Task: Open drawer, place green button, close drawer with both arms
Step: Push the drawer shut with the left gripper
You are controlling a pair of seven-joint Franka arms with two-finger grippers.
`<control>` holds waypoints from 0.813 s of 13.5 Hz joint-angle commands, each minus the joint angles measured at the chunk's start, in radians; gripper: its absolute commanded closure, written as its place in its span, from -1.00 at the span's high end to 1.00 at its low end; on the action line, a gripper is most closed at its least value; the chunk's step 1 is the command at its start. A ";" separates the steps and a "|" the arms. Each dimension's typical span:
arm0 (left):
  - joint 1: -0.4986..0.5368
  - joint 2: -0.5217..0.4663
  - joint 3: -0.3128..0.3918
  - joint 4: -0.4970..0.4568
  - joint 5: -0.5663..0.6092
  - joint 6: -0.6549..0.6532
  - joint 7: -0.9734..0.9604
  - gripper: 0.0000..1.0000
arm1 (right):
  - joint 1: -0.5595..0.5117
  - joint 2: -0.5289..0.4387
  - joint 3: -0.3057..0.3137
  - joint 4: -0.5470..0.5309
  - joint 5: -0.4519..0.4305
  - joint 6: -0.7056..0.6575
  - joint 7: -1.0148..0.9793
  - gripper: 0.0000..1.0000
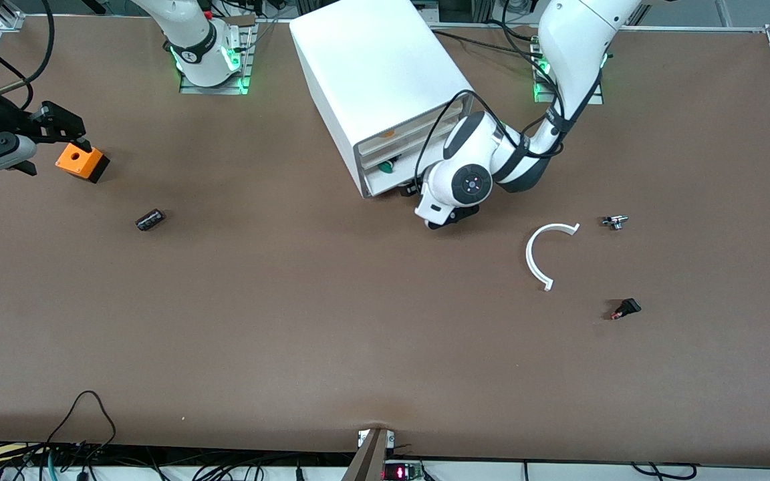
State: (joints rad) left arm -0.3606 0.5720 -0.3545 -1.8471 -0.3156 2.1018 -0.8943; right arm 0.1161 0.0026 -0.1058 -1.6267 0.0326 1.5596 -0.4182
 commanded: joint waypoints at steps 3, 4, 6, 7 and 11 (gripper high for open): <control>0.009 -0.037 -0.047 -0.040 -0.031 -0.006 -0.003 0.97 | -0.015 0.005 0.014 0.001 -0.013 0.010 0.006 1.00; 0.009 -0.037 -0.054 -0.041 -0.031 -0.006 -0.003 0.97 | -0.015 0.005 0.014 0.002 -0.010 0.010 0.006 1.00; 0.000 -0.037 -0.055 -0.050 -0.031 -0.006 -0.006 0.97 | -0.016 0.017 0.014 0.027 -0.013 0.010 0.006 1.00; 0.002 -0.037 -0.064 -0.050 -0.037 -0.005 -0.006 0.97 | -0.019 0.022 0.012 0.033 -0.007 0.008 0.006 1.00; 0.052 -0.049 -0.063 -0.008 -0.022 -0.008 0.008 0.98 | -0.024 0.026 0.006 0.041 -0.013 0.011 0.006 1.00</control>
State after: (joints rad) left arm -0.3521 0.5683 -0.4018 -1.8592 -0.3158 2.1049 -0.8978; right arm 0.1076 0.0127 -0.1063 -1.6121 0.0318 1.5728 -0.4175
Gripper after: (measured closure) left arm 0.009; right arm 0.000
